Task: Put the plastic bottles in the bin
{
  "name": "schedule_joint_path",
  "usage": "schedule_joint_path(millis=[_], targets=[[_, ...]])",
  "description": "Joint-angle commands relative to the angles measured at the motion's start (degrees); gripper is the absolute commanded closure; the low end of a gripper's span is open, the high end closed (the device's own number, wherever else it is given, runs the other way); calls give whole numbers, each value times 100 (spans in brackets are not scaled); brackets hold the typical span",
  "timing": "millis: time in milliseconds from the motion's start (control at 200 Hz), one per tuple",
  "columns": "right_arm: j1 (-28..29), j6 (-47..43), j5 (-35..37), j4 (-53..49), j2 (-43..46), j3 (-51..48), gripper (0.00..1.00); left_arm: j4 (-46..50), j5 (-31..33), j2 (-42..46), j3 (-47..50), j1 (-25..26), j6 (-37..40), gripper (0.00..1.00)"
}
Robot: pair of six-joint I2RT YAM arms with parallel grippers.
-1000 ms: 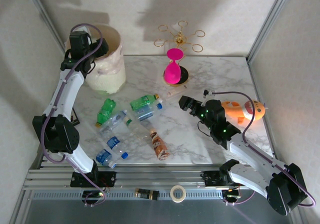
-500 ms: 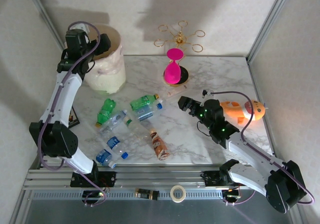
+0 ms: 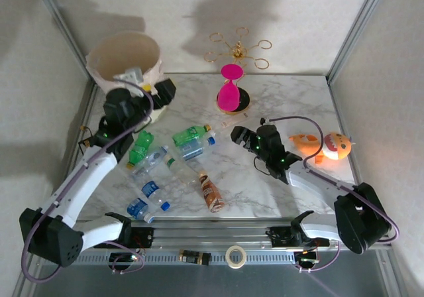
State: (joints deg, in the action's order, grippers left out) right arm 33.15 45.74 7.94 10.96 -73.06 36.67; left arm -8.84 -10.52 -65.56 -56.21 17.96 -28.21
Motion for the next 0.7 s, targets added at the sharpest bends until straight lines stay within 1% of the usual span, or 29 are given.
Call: schedule_joint_path(millis=[0, 145, 210, 295, 366, 431, 696], targets=[[-44, 282, 527, -72, -356, 412, 1, -1767, 113, 362, 986, 385, -835, 0], [-103, 376, 609, -105, -949, 834, 1, -3376, 780, 471, 2353, 1048, -1559, 1], [-172, 452, 621, -214, -1269, 1108, 1, -3723, 1034, 366, 2714, 1339, -1734, 0], [-311, 572, 582, -598, -1736, 1617, 1, -3765, 1307, 233, 2959, 1663, -1836, 0], [-431, 698, 523, -1050, -2146, 2072, 1, -3731, 1392, 150, 3078, 1853, -1851, 0], [-530, 700, 384, -1253, -2478, 2384, 1, -3683, 1421, 123, 3153, 1966, -1822, 0], [-752, 954, 35, -1105, -3242, 2777, 1, -3467, 1483, 103, 3377, 2098, -1718, 0]])
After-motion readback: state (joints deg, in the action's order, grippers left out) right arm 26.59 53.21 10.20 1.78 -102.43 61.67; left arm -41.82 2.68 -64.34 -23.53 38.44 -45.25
